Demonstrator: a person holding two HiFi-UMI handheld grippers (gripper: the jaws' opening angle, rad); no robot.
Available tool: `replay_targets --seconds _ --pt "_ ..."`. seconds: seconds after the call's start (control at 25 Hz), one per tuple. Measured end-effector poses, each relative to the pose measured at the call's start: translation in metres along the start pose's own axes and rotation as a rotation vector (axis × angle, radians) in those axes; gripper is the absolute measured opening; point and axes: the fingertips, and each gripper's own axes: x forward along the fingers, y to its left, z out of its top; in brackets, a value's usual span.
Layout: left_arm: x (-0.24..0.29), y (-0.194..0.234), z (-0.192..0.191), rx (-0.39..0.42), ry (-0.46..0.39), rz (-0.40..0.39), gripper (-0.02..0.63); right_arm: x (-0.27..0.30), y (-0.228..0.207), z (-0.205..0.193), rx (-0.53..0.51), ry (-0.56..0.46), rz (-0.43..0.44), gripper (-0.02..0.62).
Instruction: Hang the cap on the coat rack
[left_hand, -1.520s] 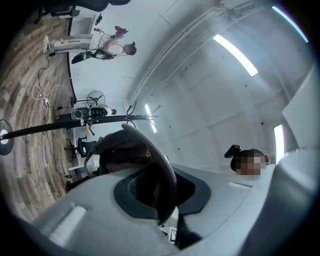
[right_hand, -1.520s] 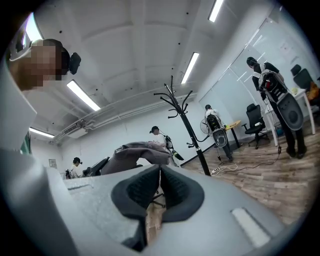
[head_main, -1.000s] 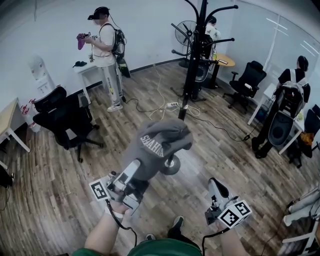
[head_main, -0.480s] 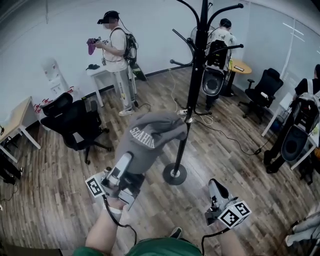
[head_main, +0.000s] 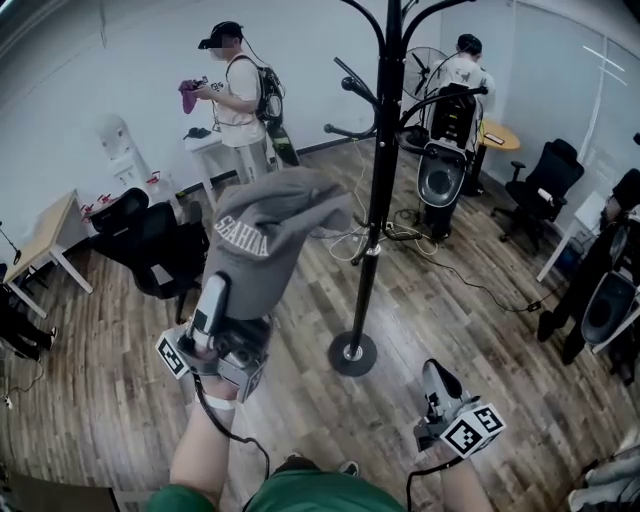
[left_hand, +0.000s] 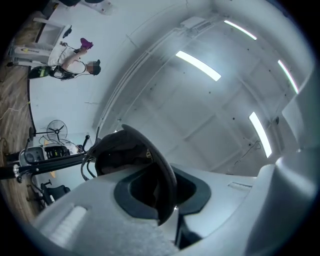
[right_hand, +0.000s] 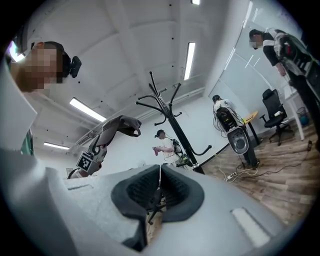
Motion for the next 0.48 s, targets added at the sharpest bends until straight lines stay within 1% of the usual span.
replay_targets --seconds 0.2,0.32,0.48 --pt "0.028 0.015 0.016 0.030 -0.022 -0.054 0.043 0.010 -0.019 0.011 -0.005 -0.007 0.001 0.009" --pt "0.045 0.032 0.021 0.030 -0.019 -0.073 0.044 0.015 -0.031 0.017 0.006 -0.011 -0.019 0.009" --pt "0.063 0.056 0.036 0.027 -0.022 -0.117 0.043 0.025 -0.050 0.022 -0.006 -0.016 -0.048 0.009"
